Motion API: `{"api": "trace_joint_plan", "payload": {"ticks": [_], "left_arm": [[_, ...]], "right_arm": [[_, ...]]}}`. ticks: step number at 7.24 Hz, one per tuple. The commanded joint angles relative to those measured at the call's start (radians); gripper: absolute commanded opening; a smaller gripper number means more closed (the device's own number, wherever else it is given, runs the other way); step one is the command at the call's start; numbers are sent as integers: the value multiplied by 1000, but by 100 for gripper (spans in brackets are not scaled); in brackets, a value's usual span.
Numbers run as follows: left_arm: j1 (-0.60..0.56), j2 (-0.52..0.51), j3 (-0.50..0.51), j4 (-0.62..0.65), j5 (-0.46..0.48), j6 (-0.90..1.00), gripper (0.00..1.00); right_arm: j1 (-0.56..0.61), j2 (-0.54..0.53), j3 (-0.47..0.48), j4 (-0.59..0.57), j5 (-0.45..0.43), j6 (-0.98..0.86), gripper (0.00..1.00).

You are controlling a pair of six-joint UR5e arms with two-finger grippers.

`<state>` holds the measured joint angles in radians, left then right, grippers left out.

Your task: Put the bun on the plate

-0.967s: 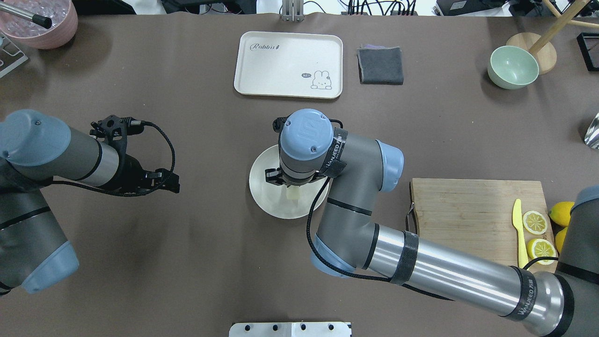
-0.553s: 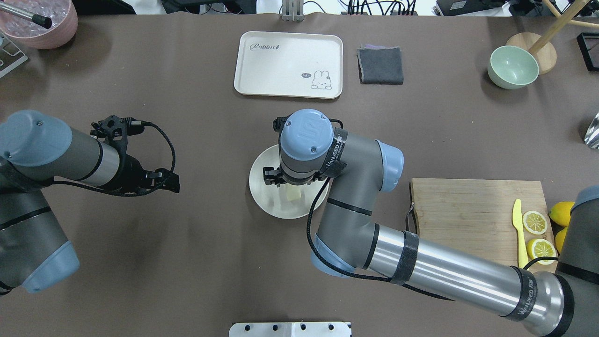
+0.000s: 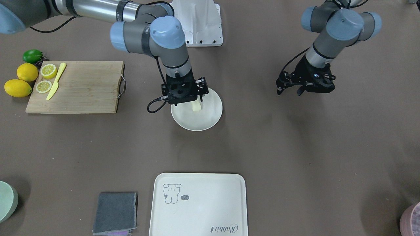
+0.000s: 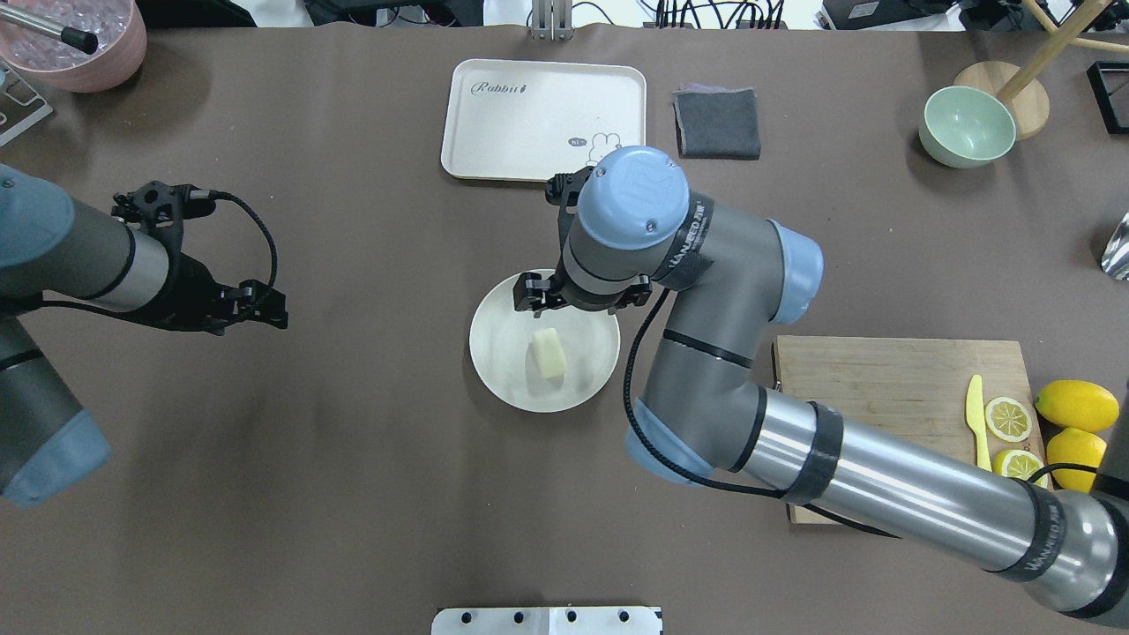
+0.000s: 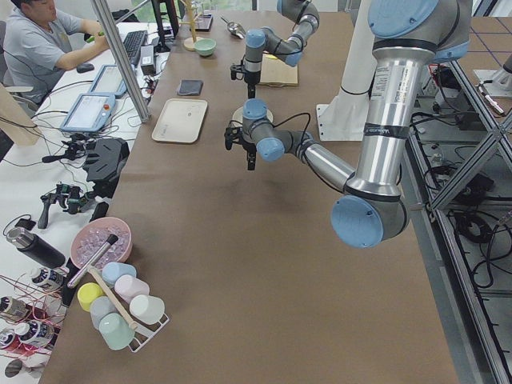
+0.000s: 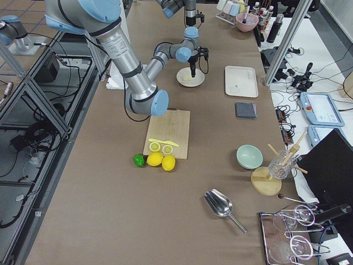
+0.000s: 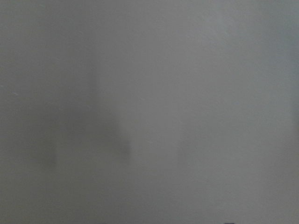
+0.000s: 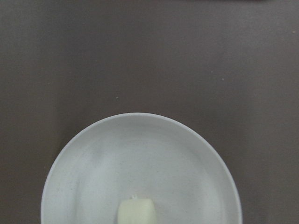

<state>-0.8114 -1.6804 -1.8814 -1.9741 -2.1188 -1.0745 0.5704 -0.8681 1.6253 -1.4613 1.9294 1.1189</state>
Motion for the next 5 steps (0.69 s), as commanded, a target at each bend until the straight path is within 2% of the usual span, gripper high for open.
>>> {"api": "trace_joint_plan", "payload": {"ticks": [1, 2, 3, 4, 5], "left_arm": [[-221, 140, 10, 11, -140, 391, 87], [-368, 180, 5, 73, -267, 624, 96], [-505, 220, 1, 172, -297, 839, 97], [-603, 255, 2, 257, -302, 1017, 97], [-650, 270, 30, 323, -299, 1115, 97]], "right_arm": [[173, -278, 192, -2, 148, -249, 100], [298, -378, 215, -2, 242, -441, 100], [418, -478, 211, -1, 297, -644, 100], [537, -580, 196, -2, 315, -899, 100], [636, -674, 180, 1, 344, -1062, 100]]}}
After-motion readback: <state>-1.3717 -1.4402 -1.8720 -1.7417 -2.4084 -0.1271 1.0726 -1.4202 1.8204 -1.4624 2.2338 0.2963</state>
